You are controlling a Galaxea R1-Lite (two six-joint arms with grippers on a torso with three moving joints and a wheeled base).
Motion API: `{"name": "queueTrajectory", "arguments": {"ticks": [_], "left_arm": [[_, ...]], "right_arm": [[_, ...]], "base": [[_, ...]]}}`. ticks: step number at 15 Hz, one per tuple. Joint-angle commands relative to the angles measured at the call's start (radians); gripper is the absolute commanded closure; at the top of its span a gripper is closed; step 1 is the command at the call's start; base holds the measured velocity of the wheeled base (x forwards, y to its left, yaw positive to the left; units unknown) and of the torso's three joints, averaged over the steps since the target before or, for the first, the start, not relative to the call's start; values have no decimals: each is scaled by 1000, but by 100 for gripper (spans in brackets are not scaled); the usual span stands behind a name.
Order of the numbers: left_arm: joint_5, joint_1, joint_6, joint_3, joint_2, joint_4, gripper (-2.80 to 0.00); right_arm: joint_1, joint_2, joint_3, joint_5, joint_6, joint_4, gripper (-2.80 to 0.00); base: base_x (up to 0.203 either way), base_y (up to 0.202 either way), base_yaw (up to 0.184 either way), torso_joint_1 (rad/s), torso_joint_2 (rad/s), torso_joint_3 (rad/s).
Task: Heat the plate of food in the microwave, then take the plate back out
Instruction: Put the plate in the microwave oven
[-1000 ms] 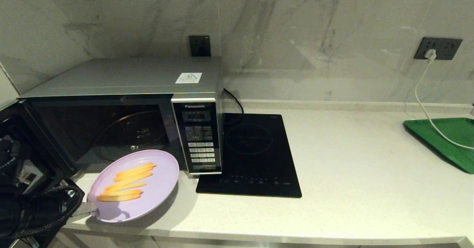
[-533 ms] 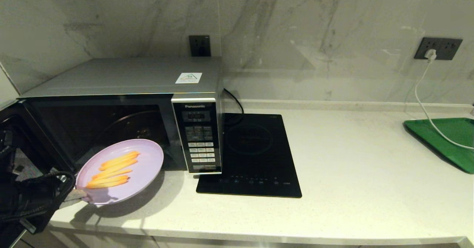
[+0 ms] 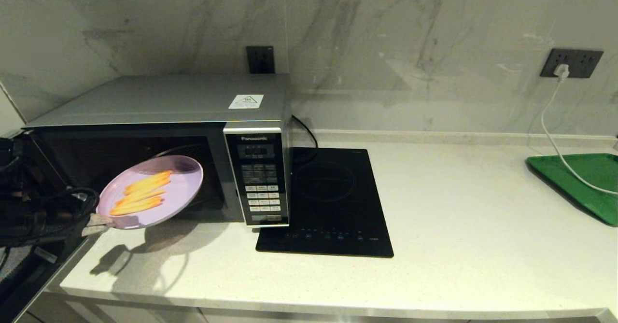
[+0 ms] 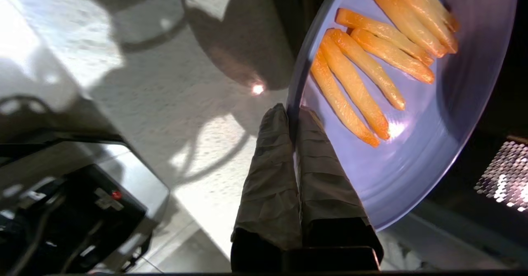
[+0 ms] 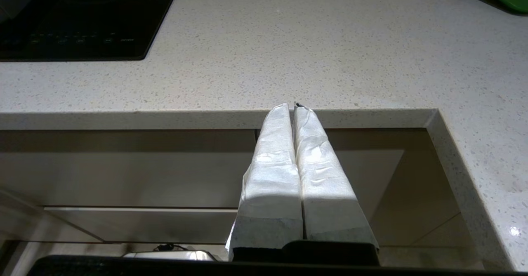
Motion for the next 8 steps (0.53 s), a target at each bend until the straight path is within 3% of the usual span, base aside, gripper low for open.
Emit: {"name": "queueTrajectory", "arguments": {"ticks": [1,8], "left_arm": [[7,-24,-50,-54,78,-1,0],[134,-57,-210,-99,141,-52,0]], "right_arm": [[0,0,0,0,1,1,0],[0,0,0,0,1,1,0]], "base": [[0,0,0,0,0,0],[0,0,0,0,0,0]]}}
